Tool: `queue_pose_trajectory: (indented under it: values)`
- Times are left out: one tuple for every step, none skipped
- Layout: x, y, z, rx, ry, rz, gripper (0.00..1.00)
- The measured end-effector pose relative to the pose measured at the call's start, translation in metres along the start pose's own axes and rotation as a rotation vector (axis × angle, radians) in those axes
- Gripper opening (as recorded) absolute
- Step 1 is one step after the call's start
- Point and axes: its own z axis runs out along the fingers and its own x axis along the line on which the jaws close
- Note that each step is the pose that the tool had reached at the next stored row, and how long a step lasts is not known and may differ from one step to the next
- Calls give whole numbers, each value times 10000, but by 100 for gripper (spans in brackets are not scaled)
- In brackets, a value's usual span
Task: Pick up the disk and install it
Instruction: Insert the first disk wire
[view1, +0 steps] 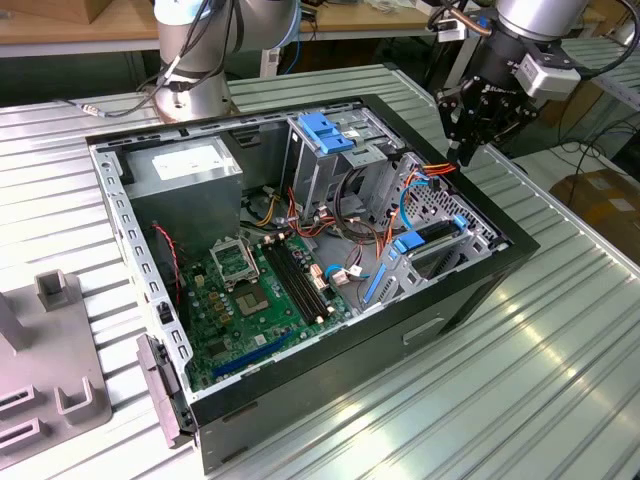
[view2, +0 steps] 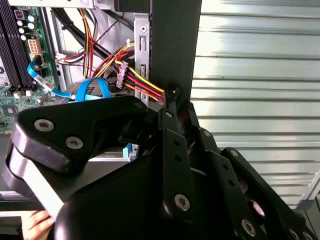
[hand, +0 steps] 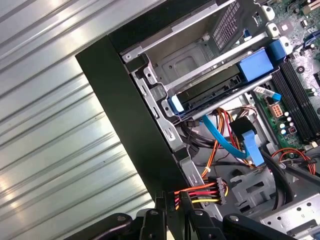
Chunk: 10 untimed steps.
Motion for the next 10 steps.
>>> queue_pose_trajectory:
  values:
    - [-5, -11, 2, -14, 6, -43, 25]
    - [-14, -27, 10, -62, 31, -115, 25]
    - [-21, -41, 20, -82, 41, -161, 25]
    - [-24, -49, 29, -215, 109, -215, 25]
    - [-25, -51, 33, -326, 167, -246, 25]
    - [-27, -55, 37, -420, 216, -275, 25]
    - [-30, -61, 41, -476, 246, -300, 25]
    - [-33, -67, 44, -494, 255, -320, 25]
    - [-37, -73, 48, -501, 259, -341, 25]
    - [-40, -79, 50, -511, 263, -356, 25]
